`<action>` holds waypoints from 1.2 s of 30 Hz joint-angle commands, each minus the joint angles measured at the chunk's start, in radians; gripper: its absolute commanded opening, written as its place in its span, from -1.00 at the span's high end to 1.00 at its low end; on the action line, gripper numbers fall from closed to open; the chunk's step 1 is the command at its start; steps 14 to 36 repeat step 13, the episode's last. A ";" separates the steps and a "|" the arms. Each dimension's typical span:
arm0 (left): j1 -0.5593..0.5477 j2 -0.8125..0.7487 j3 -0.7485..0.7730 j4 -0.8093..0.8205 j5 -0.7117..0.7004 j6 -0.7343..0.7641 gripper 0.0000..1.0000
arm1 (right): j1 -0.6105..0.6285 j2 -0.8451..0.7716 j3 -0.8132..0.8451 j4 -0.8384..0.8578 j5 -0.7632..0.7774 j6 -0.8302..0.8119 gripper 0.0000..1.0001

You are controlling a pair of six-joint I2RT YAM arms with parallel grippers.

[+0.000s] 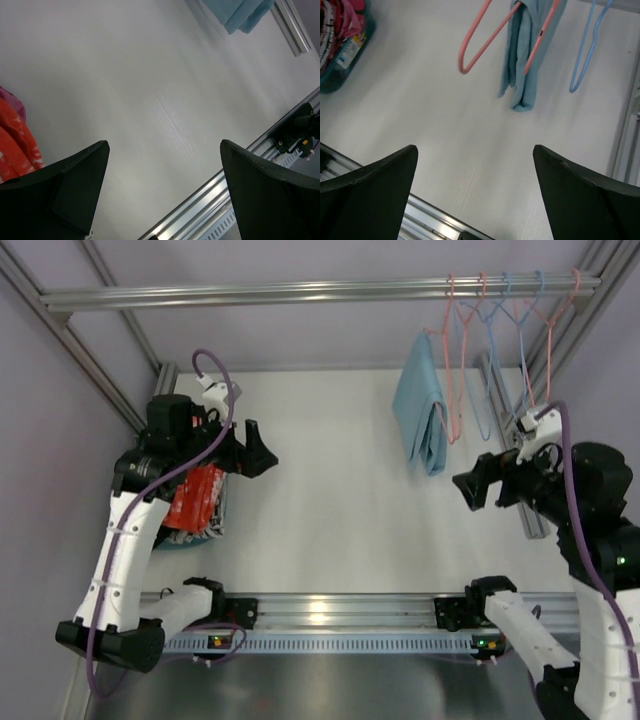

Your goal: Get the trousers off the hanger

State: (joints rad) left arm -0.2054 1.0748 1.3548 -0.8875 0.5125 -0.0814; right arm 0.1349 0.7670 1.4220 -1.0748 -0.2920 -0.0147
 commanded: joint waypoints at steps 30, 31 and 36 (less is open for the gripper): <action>0.119 -0.294 -0.106 -0.116 -0.097 0.058 -0.98 | -0.021 -0.270 -0.321 0.119 -0.187 0.058 -0.99; 0.119 -0.294 -0.106 -0.116 -0.097 0.058 -0.98 | -0.021 -0.270 -0.321 0.119 -0.187 0.058 -0.99; 0.119 -0.294 -0.106 -0.116 -0.097 0.058 -0.98 | -0.021 -0.270 -0.321 0.119 -0.187 0.058 -0.99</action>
